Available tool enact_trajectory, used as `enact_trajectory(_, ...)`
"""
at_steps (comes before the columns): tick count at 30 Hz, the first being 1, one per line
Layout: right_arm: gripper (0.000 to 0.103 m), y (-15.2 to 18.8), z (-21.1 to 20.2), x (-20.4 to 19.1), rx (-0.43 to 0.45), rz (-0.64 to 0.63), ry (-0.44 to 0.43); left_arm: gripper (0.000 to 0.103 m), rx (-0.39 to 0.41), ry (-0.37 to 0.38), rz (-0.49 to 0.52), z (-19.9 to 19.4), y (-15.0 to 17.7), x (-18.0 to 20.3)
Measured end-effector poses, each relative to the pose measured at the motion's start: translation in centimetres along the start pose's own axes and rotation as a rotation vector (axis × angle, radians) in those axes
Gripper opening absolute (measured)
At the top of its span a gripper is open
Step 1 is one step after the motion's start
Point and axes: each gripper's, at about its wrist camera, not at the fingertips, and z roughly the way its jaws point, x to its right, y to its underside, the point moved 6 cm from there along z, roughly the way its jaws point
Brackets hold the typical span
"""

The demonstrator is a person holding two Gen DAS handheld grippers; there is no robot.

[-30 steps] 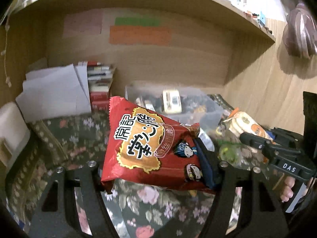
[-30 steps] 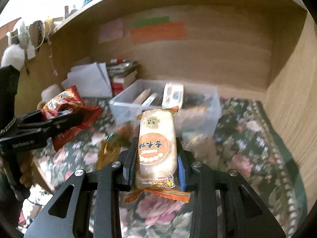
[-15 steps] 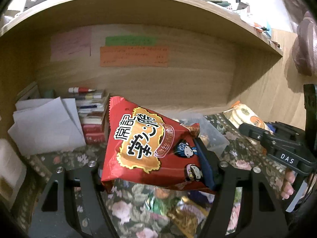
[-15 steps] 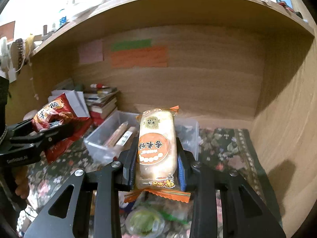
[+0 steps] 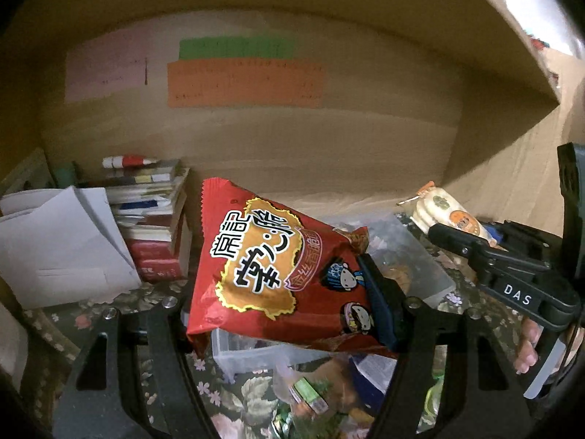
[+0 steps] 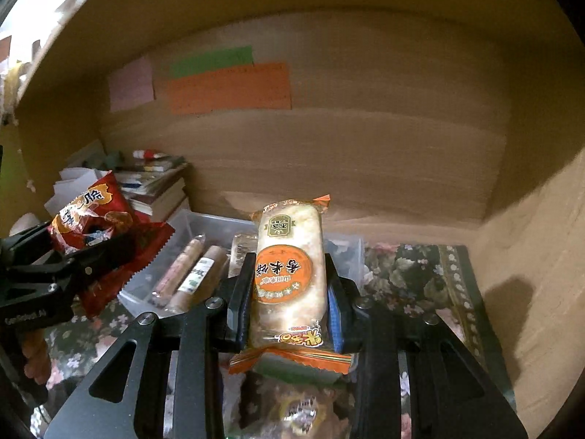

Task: Organize snacks
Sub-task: 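Lift the chip bag with left tool while right tool carries the cake toward the box, then grasp the yellow fries-snack bag with left tool while right tool grasps the green jelly cup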

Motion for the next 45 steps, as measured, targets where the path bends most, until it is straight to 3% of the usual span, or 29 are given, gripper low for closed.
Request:
enact_trajectory(10,0.030,0.0,4.8,0.4,-0.114,-0.007,0.034,0.070,-0.078,-0.018,0.007,4.6,0.4,-0.4)
enact_trajectory(13,0.030,0.2,5.7,0.4,-0.142,-0.012,0.034,0.065,-0.085,-0.023,0.018,5.2,0.5,-0.2)
enact_trajectory(22,0.032,1.1,7.5,0.0,-0.212,-0.022,0.011,0.064,-0.116,-0.002,0.008,6.0,0.8,0.3)
enact_trajectory(24,0.040,1.0,7.4,0.0,-0.208,-0.029,0.015,0.065,-0.121,0.000,-0.001,5.9,0.9,0.3)
enact_trajectory(26,0.057,0.9,6.9,0.0,-0.191,-0.035,0.024,0.068,-0.120,0.006,-0.016,5.8,0.7,-0.1)
enact_trajectory(29,0.065,0.5,5.9,-0.2,-0.155,-0.049,0.035,0.073,-0.108,0.006,-0.021,5.2,0.4,-0.4)
enact_trajectory(38,0.067,0.5,1.1,-0.4,-0.083,-0.081,0.023,0.087,-0.064,0.010,-0.003,0.7,1.0,-0.5)
enact_trajectory(45,0.069,2.4,-2.1,-0.6,-0.060,-0.067,0.005,0.092,-0.094,0.006,-0.009,-2.1,3.8,-0.9)
